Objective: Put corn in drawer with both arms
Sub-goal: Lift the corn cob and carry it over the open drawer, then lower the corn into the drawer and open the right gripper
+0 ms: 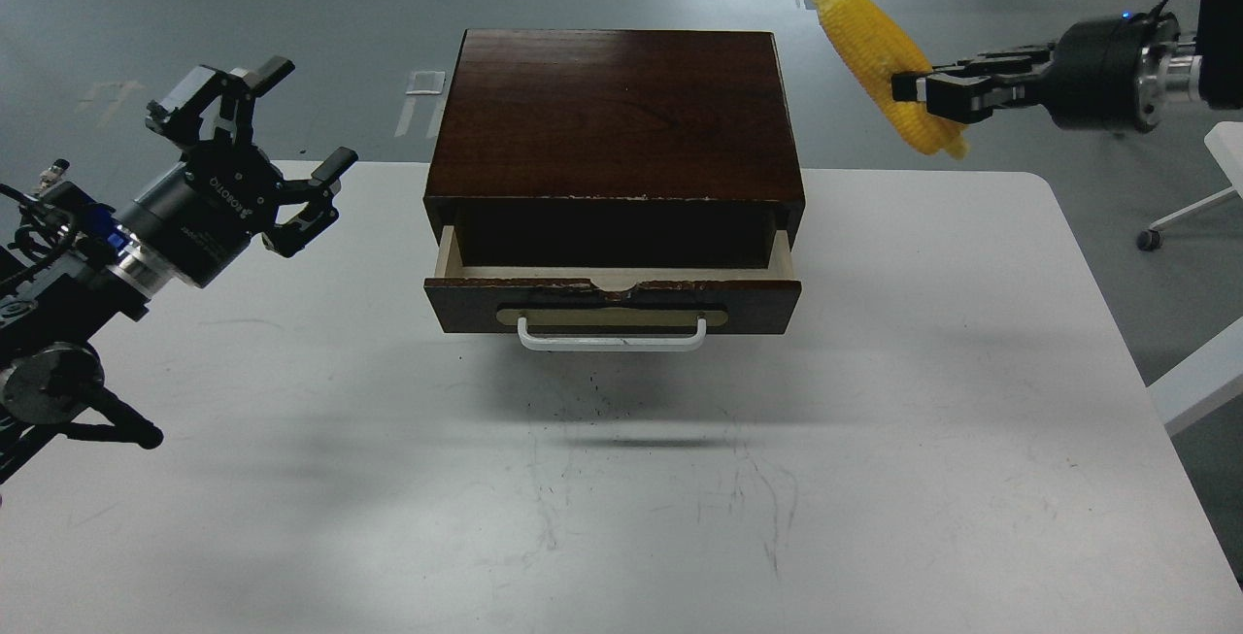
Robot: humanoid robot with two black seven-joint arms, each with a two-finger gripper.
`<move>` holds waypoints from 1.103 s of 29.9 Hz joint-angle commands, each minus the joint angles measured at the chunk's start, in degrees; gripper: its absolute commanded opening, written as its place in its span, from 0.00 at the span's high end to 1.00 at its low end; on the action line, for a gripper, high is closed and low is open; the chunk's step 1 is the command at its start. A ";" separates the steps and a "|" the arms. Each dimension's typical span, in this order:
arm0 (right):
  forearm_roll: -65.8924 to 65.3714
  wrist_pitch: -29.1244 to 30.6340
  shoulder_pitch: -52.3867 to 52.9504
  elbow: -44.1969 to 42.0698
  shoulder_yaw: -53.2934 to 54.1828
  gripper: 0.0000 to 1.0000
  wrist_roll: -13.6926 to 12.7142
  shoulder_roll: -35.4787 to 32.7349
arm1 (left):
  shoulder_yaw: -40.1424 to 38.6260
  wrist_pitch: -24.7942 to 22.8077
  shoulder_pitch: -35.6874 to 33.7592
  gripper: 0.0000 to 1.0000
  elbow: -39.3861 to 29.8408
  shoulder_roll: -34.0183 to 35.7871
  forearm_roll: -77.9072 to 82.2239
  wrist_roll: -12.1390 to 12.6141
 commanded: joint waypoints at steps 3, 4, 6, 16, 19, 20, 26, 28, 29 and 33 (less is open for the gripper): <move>-1.57 -0.15 7.42 3.47 -6.78 1.00 0.01 9.40 | -0.40 0.01 -0.07 0.01 -0.08 0.24 0.00 0.00; -2.19 -0.24 7.78 3.56 -6.96 1.00 0.01 10.38 | -0.40 0.01 -0.07 0.01 -0.08 0.33 0.00 0.00; -4.20 -0.41 8.74 3.47 -7.48 1.00 0.01 13.35 | -0.40 0.01 -0.07 0.01 -0.08 0.51 0.00 0.00; -9.57 -2.70 11.65 2.94 -12.14 1.00 0.01 27.08 | -0.40 0.01 -0.07 0.01 -0.17 0.68 0.00 0.00; -10.37 -3.66 11.74 1.54 -13.55 1.00 0.01 30.24 | -0.40 0.01 -0.07 0.01 -0.08 0.68 0.00 0.00; -10.46 -3.84 11.74 1.27 -13.73 1.00 0.01 30.68 | -0.40 0.01 -0.07 0.01 -0.08 0.68 0.00 0.00; -10.46 -5.77 11.74 -0.75 -16.01 0.97 0.01 33.67 | -0.49 0.01 -0.07 0.01 -0.17 0.77 0.00 0.00; -10.46 -5.95 11.74 -0.75 -16.27 0.90 0.01 33.85 | -0.49 0.01 -0.07 0.01 -0.17 0.95 0.00 0.00; -10.46 -5.95 11.65 -0.75 -16.28 0.85 0.01 33.85 | -0.49 0.01 -0.07 0.01 -0.17 1.04 0.00 0.00; -10.37 -5.95 11.30 -0.84 -16.36 0.66 0.01 33.77 | -0.49 0.01 -0.07 0.01 -0.17 1.04 0.00 0.00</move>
